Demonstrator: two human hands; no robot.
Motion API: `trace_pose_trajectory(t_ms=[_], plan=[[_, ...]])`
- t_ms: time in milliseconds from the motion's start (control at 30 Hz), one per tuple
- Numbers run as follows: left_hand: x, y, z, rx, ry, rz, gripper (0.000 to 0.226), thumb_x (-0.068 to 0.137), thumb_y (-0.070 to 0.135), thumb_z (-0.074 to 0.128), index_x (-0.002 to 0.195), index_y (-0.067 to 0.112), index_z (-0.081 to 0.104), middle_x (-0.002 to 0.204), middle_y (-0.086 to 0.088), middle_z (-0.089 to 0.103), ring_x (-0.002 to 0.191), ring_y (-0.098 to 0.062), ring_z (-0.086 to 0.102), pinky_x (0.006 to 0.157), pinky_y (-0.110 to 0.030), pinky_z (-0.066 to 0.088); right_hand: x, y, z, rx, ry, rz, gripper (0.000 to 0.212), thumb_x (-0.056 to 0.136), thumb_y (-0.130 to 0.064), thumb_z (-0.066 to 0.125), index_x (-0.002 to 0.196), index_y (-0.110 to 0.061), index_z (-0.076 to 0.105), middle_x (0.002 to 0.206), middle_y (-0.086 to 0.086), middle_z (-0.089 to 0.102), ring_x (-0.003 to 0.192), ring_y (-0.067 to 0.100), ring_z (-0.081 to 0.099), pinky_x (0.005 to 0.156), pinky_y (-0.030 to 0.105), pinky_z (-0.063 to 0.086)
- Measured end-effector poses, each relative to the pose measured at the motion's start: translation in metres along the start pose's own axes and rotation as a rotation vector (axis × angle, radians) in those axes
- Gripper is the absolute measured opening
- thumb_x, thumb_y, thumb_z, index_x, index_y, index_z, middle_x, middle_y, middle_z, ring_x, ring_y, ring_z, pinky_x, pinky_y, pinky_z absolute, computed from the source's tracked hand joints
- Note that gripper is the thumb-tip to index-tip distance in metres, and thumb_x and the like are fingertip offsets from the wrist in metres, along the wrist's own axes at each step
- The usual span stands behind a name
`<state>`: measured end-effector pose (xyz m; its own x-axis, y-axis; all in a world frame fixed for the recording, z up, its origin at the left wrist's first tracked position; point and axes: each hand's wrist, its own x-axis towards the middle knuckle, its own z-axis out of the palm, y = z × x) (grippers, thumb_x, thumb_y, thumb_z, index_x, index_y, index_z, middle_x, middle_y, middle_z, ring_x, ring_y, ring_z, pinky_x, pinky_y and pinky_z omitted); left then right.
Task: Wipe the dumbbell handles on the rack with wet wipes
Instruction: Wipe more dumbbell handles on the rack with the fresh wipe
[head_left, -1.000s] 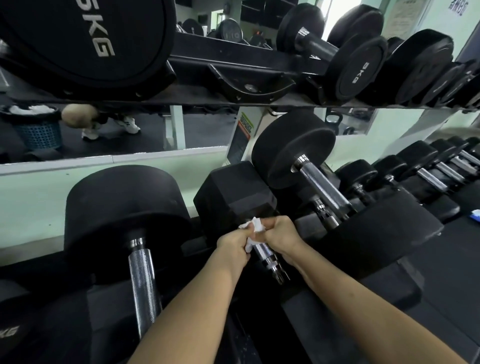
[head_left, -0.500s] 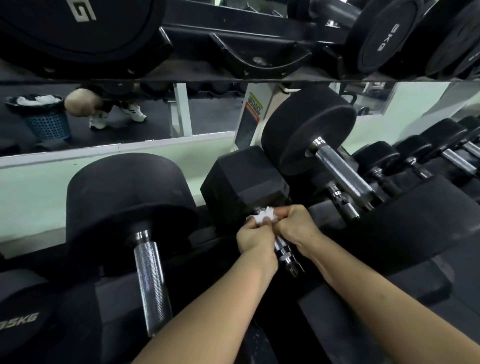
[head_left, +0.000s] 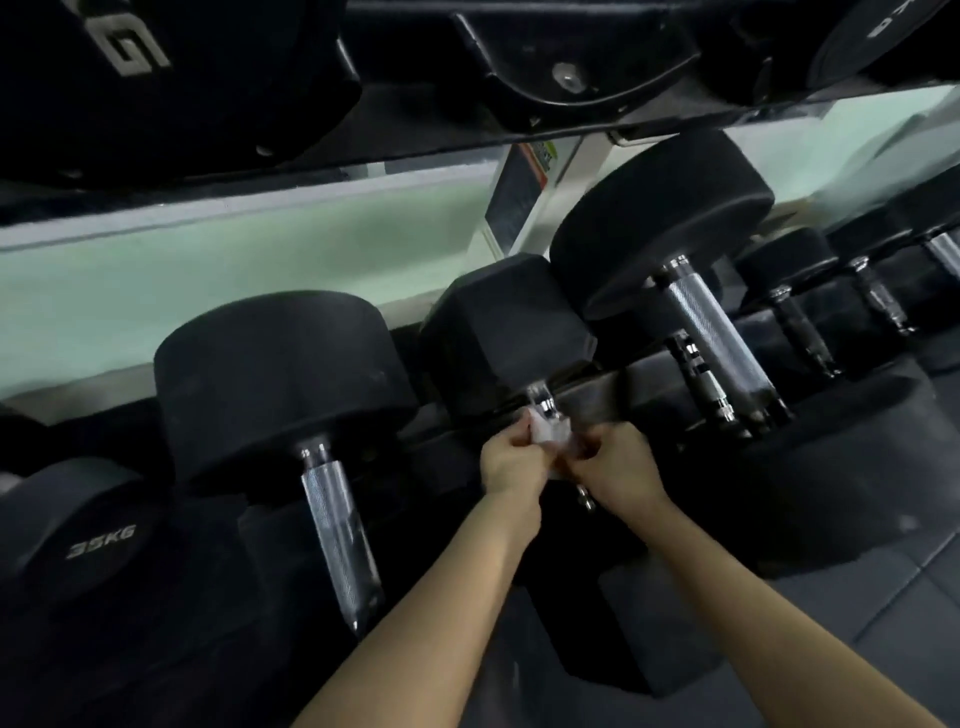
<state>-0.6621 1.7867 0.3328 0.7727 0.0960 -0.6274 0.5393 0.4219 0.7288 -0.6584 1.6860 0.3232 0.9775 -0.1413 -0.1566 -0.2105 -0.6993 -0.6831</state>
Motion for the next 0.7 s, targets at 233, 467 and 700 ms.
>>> trace_pose_trajectory(t_ms=[233,467,700], plan=[[-0.042,0.026,-0.010,0.164,-0.191,-0.328,0.024,0.092,-0.004,0.044,0.080,0.011,0.059,0.076,-0.006,0.055,0.070,-0.016,0.053,0.065,-0.027,0.043,-0.025,-0.022,-0.008,-0.522,-0.100,0.190,0.022,0.087,-0.013,0.055,0.099,0.001,0.067,0.106,0.020,0.068,0.103,0.035,0.063,0.081,0.036,0.050],[-0.054,0.021,-0.027,0.041,-0.117,-0.349,0.045,0.097,0.000,0.032,0.135,0.018,0.047,0.107,0.005,0.057,0.102,-0.010,0.051,0.090,-0.030,0.033,-0.039,-0.044,-0.022,-0.119,0.039,0.153,0.024,0.088,0.004,0.049,0.105,0.006,0.065,0.104,0.020,0.068,0.100,0.031,0.063,0.075,0.024,0.044],[-0.041,0.006,-0.024,-0.100,0.087,-0.268,0.026,0.095,0.002,0.040,0.103,0.017,0.061,0.081,0.003,0.053,0.069,-0.010,0.049,0.056,-0.017,0.043,-0.008,-0.040,-0.018,-0.129,0.035,0.310,0.029,0.089,-0.008,0.049,0.115,-0.004,0.061,0.112,0.017,0.065,0.108,0.033,0.061,0.085,0.028,0.048]])
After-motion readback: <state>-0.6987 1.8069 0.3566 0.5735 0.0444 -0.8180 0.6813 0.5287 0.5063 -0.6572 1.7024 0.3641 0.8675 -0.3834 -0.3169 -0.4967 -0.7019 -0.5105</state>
